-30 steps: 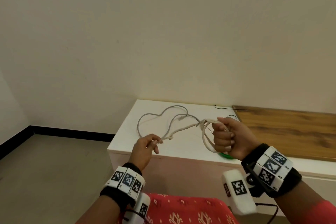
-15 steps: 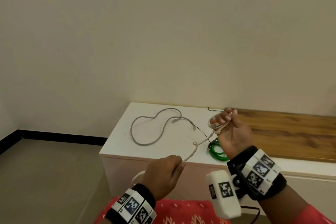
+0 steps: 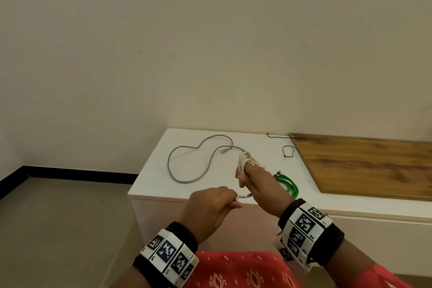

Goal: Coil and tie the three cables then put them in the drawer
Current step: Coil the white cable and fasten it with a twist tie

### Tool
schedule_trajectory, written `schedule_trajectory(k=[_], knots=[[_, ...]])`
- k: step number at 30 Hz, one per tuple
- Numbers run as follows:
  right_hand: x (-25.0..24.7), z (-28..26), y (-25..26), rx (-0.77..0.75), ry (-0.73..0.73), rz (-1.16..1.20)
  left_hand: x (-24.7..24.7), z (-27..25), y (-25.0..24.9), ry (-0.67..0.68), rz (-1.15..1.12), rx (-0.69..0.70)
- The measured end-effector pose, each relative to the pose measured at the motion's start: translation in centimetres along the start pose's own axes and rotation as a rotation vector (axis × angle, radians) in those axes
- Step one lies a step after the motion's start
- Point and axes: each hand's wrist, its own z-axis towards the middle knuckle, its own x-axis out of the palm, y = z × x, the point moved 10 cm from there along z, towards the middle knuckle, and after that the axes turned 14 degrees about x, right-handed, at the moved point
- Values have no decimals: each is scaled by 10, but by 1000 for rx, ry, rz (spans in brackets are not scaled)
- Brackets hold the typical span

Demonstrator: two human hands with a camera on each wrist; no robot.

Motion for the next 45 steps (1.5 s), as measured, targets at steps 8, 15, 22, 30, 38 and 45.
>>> schedule_trajectory(k=[8, 15, 22, 30, 38, 45], knots=[[33, -12, -1, 144, 393, 20, -11, -10, 45, -290, -422, -302], [44, -18, -5, 458, 598, 893, -6, -10, 67, -366, -688, -531], [-10, 2, -7, 461, 387, 1643, 35, -33, 79, -284, -873, -597], [-64, 7, -25, 295, 46, 1880, 55, -33, 70, 46, -444, -429], [-69, 1, -30, 246, -278, 1294, 73, -16, 13, 345, -173, -179], [-42, 2, -29, 245, -250, 520, 41, 0, -15, 272, 32, 145]])
